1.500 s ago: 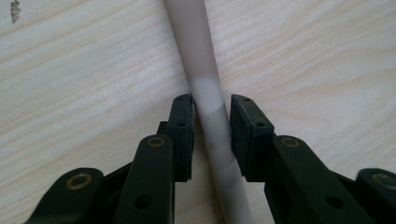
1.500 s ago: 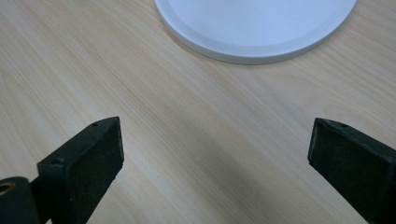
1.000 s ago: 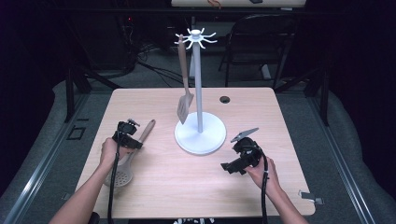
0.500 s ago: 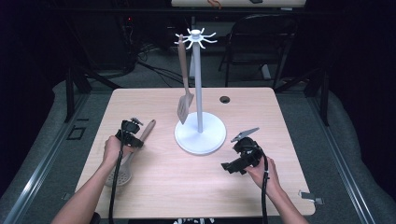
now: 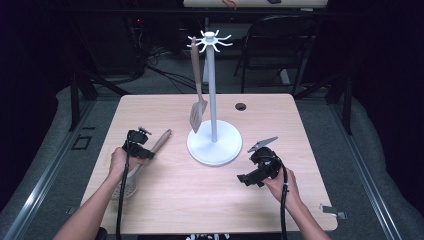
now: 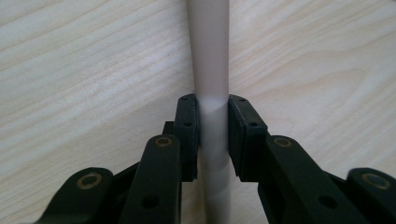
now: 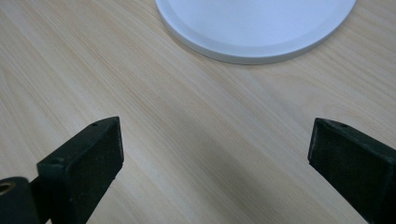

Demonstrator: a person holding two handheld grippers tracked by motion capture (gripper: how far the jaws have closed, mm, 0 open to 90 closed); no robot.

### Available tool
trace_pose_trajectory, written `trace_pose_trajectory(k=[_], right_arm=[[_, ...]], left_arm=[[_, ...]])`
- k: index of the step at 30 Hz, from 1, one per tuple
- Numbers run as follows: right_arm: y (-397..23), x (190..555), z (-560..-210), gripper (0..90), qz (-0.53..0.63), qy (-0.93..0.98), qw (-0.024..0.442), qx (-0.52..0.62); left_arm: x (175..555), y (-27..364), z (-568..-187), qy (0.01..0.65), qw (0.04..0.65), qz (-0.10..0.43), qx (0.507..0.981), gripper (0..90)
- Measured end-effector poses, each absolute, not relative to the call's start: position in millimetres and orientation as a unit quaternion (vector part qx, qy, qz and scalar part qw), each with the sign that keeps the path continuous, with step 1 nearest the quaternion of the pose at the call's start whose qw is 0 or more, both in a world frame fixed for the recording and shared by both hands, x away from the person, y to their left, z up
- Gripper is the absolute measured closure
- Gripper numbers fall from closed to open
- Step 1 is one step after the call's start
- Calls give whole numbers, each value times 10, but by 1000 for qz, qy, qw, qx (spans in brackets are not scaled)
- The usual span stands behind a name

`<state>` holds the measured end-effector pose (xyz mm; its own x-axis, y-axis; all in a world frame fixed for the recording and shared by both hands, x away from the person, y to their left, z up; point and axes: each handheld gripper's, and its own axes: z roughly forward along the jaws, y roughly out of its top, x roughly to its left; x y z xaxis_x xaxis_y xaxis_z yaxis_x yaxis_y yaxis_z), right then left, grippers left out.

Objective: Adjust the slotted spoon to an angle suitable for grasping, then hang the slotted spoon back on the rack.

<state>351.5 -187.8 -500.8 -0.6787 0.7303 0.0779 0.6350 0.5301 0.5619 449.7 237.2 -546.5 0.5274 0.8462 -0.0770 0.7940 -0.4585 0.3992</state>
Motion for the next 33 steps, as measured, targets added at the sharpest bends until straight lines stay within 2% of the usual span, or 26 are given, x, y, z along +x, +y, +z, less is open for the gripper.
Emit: trace_pose_trajectory(k=[10,19,33], right_arm=[[-1883,3522,-5013,30,286,871,82,392],[-1898,3526,-5013,30,284,872,82,392],[-1883,3511,-5011,30,285,871,82,391]], left_arm=[[4367,2489,-5339,487,248,86,833,756],[4170,2513,-5208,472,282,139,824,756],[4002,2578,-5051,466,335,190,797,758]])
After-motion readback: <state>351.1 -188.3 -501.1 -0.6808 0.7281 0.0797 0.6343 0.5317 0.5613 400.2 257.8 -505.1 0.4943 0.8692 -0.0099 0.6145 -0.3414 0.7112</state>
